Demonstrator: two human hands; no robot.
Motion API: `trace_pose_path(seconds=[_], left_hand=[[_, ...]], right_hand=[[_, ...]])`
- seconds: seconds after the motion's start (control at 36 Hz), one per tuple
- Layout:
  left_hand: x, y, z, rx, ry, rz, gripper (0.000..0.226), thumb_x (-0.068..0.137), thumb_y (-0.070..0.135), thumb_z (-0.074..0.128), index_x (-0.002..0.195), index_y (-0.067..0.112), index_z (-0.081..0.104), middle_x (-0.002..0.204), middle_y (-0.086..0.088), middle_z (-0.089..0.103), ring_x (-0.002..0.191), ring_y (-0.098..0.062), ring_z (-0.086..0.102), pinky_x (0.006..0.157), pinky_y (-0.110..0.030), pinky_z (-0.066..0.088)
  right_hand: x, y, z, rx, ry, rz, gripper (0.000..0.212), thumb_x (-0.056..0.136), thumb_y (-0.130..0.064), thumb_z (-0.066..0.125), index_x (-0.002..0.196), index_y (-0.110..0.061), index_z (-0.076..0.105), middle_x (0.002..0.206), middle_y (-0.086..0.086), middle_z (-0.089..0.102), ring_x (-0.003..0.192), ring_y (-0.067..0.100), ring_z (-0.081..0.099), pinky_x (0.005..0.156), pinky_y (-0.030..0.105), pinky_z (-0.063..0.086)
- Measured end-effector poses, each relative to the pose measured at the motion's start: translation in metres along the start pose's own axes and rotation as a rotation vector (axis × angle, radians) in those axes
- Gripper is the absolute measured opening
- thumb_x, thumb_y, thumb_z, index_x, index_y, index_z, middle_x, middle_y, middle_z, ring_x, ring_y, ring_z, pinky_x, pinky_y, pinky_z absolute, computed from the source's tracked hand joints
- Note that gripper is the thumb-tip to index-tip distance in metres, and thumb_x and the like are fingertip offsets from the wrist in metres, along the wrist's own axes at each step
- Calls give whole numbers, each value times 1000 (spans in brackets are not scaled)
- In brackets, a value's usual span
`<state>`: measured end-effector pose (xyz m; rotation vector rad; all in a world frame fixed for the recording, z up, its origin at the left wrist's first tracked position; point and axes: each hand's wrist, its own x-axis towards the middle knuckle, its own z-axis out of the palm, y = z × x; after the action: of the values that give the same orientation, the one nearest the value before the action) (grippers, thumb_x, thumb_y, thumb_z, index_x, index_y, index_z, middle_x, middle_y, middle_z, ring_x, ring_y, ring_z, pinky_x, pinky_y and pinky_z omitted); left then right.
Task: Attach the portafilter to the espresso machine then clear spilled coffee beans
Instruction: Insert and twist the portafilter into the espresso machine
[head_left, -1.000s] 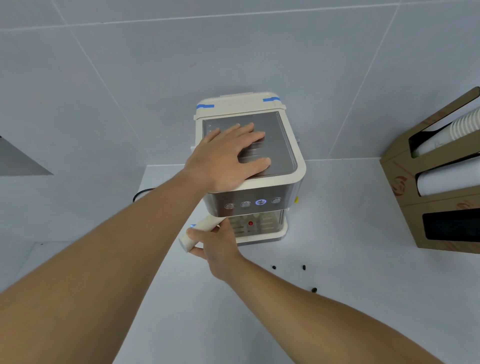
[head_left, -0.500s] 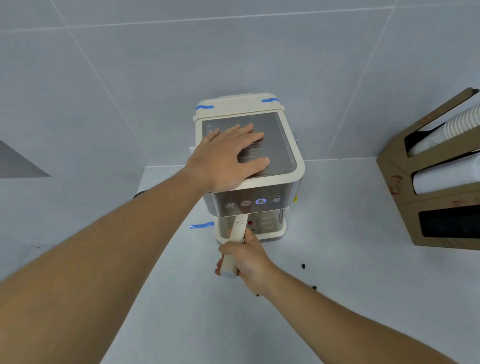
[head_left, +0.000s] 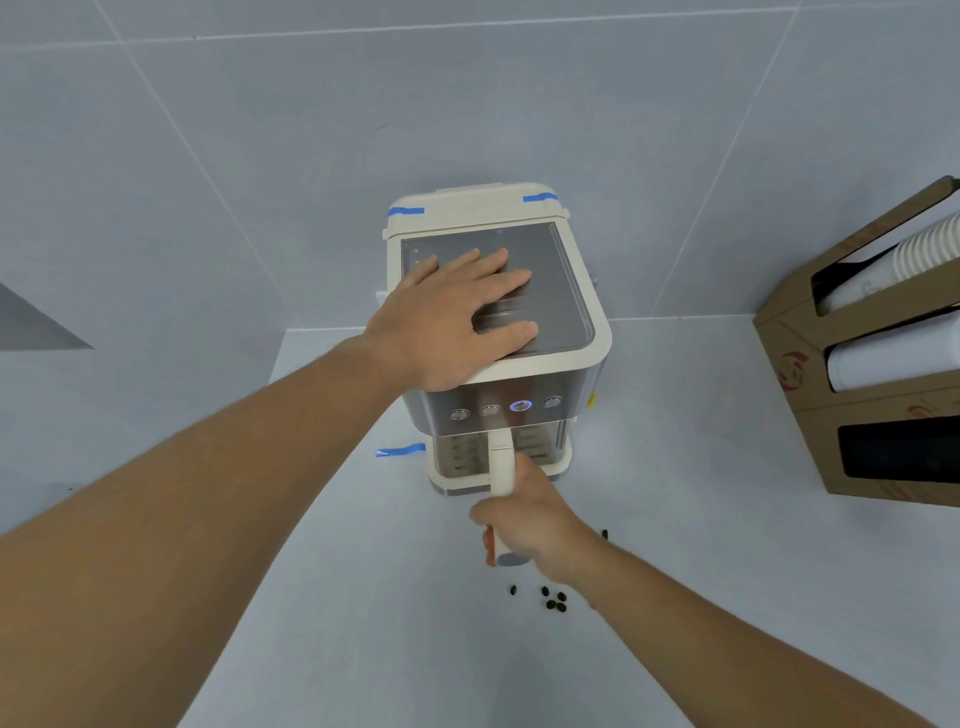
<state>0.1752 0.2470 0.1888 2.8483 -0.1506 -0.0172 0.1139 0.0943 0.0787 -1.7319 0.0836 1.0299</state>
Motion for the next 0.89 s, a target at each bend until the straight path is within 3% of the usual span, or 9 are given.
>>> trace_pose_path(seconds=[0.11, 0.31, 0.58, 0.69, 0.81, 0.89], left_hand=[[-1, 1, 1, -4, -2, 8, 64, 90, 66, 38, 149, 43, 28, 163, 13, 16, 150, -8, 7, 122, -39, 0], [0, 0, 2, -11, 10, 5, 65, 89, 67, 39, 149, 42, 29, 162, 13, 17, 150, -8, 8, 122, -39, 1], [1, 1, 2, -10, 28, 3, 64, 89, 66, 40, 148, 42, 31, 162, 13, 19, 149, -7, 10, 122, -37, 1], [1, 1, 2, -25, 40, -6, 64, 89, 65, 42, 148, 41, 32, 162, 13, 21, 149, -7, 11, 122, -36, 1], [0, 3, 1, -39, 50, -16, 64, 88, 64, 45, 147, 39, 35, 161, 13, 24, 149, -7, 13, 122, -36, 3], [0, 5, 1, -45, 55, -24, 64, 88, 63, 46, 146, 38, 37, 161, 11, 25, 149, -8, 14, 122, -35, 4]], right_hand=[[2, 2, -12, -57, -41, 27, 48, 78, -4, 55, 116, -30, 45, 81, 7, 59, 52, 17, 58, 46, 24, 51], [5, 3, -18, -50, -85, 24, 53, 78, -2, 57, 121, -30, 43, 79, 12, 58, 52, 20, 57, 49, 28, 52], [6, 5, -18, 26, -101, 3, 55, 78, 1, 58, 123, -28, 44, 80, 13, 57, 56, 23, 57, 50, 30, 52], [2, 3, -20, 70, -134, -3, 39, 82, 2, 58, 108, -25, 48, 79, 12, 53, 53, 23, 55, 47, 27, 50], [-5, 5, -24, 131, -161, -3, 22, 85, -2, 61, 101, -14, 51, 77, 12, 55, 57, 24, 58, 61, 36, 55], [-7, 9, -28, 123, -130, -14, 24, 86, -9, 65, 108, -12, 56, 86, 12, 63, 67, 25, 64, 74, 42, 57]])
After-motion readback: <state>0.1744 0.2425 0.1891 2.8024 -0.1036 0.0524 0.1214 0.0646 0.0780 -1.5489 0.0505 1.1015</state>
